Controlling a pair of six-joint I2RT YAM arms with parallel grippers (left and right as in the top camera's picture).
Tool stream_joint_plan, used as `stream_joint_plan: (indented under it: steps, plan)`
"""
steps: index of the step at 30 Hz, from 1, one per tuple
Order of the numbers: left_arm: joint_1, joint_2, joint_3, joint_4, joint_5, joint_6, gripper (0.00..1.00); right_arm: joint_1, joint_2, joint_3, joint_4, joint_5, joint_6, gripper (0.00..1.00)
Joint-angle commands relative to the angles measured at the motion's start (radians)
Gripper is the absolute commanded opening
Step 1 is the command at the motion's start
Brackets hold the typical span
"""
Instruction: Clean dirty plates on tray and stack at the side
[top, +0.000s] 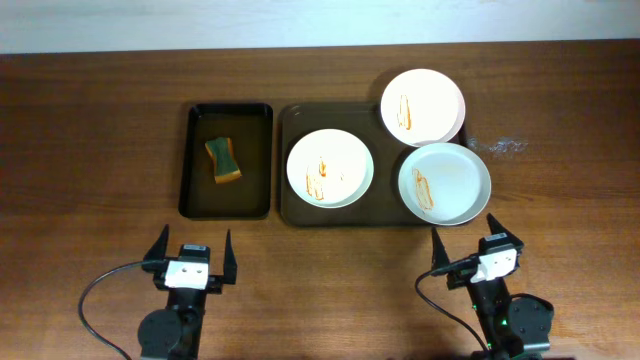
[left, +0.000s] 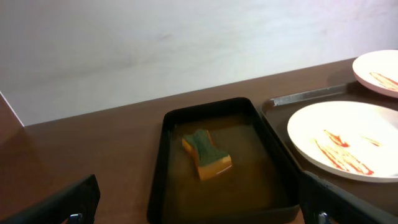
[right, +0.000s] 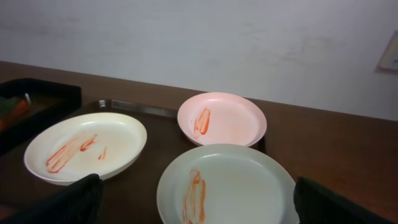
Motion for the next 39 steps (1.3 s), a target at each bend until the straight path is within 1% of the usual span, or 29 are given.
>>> stream_joint_plan:
  steps: [1,2,4,5,7,9,11,14,18,21,22,23,24,26,27,28,29,31,32,33,34,35,36,37,38,39]
  plan:
    - [0.006,-0.008,-0.007,0.026,0.074,0.012,0.99,-0.006,-0.008,-0.007,-0.003,0.021,0.008,0.98]
    - [0.006,-0.008,-0.007,0.027,0.104,0.008,0.99,-0.006,-0.008,-0.007,-0.003,-0.003,0.009,0.98]
    - [0.006,-0.006,0.003,0.030,0.105,-0.055,0.99,-0.006,-0.008,-0.007,0.014,-0.071,0.010,0.98]
    - [0.006,0.003,0.028,0.030,0.105,-0.086,0.99,-0.006,-0.007,-0.007,0.037,-0.112,0.010,0.98]
    - [0.006,0.043,0.088,0.027,0.106,-0.108,0.99,-0.006,-0.006,0.014,0.058,-0.144,0.016,0.98]
    - [0.006,0.124,0.175,0.027,0.111,-0.120,0.99,-0.006,0.006,0.062,0.058,-0.153,0.036,0.98]
    - [0.006,0.245,0.282,0.027,0.144,-0.119,1.00,-0.006,0.044,0.123,0.053,-0.185,0.037,0.98]
    - [0.006,0.510,0.518,-0.012,0.207,-0.119,0.99,-0.006,0.207,0.280,0.015,-0.206,0.043,0.98]
    - [0.006,0.839,0.863,-0.187,0.322,-0.119,0.99,-0.006,0.504,0.549,-0.121,-0.220,0.043,0.98]
    - [0.006,1.115,1.150,-0.402,0.362,-0.119,0.99,-0.006,0.773,0.794,-0.275,-0.233,0.043,0.98]
    - [0.006,1.206,1.245,-0.493,0.404,-0.119,0.99,-0.006,0.872,0.889,-0.351,-0.257,0.043,0.98]
    - [0.006,1.270,1.308,-0.546,0.481,-0.121,0.99,-0.006,0.957,0.975,-0.429,-0.283,0.043,0.98]
    - [0.006,1.333,1.360,-0.592,0.618,-0.120,0.99,-0.005,1.080,1.092,-0.530,-0.306,0.043,0.98]
    - [0.006,1.398,1.372,-0.599,0.728,-0.120,1.00,-0.006,1.258,1.254,-0.639,-0.322,0.043,0.98]
    - [0.006,1.443,1.372,-0.603,0.744,-0.125,0.99,-0.005,1.366,1.340,-0.690,-0.356,0.043,0.98]
    - [0.006,1.468,1.372,-0.613,0.759,-0.134,0.99,-0.006,1.436,1.382,-0.707,-0.361,0.044,0.98]
    - [0.006,1.486,1.372,-0.625,0.764,-0.135,0.99,-0.006,1.482,1.403,-0.701,-0.384,0.052,0.98]
    - [0.006,1.525,1.372,-0.663,0.764,-0.135,1.00,-0.005,1.595,1.418,-0.669,-0.511,0.080,0.98]
    - [0.006,1.537,1.372,-0.665,0.763,-0.135,0.99,-0.005,1.644,1.418,-0.652,-0.515,0.081,0.98]
    - [0.005,1.550,1.372,-0.660,0.730,-0.129,0.99,-0.003,1.706,1.418,-0.642,-0.505,0.116,0.93]
    - [0.004,1.560,1.372,-0.657,0.623,-0.141,1.00,0.003,1.741,1.418,-0.639,-0.481,0.149,0.90]
    - [0.004,1.574,1.372,-0.660,0.448,-0.250,0.98,0.018,1.778,1.418,-0.638,-0.446,0.156,0.85]
    - [0.004,1.588,1.372,-0.670,0.281,-0.389,0.98,0.039,1.808,1.418,-0.635,-0.393,0.171,0.82]
    - [0.004,1.598,1.372,-0.683,0.142,-0.504,0.98,0.070,1.836,1.418,-0.624,-0.335,0.172,0.80]
    - [0.004,1.609,1.372,-0.685,0.063,-0.551,0.98,0.102,1.853,1.418,-0.608,-0.270,0.177,0.78]
    - [0.004,1.620,1.372,-0.679,0.019,-0.556,0.98,0.128,1.863,1.418,-0.592,-0.196,0.198,0.78]
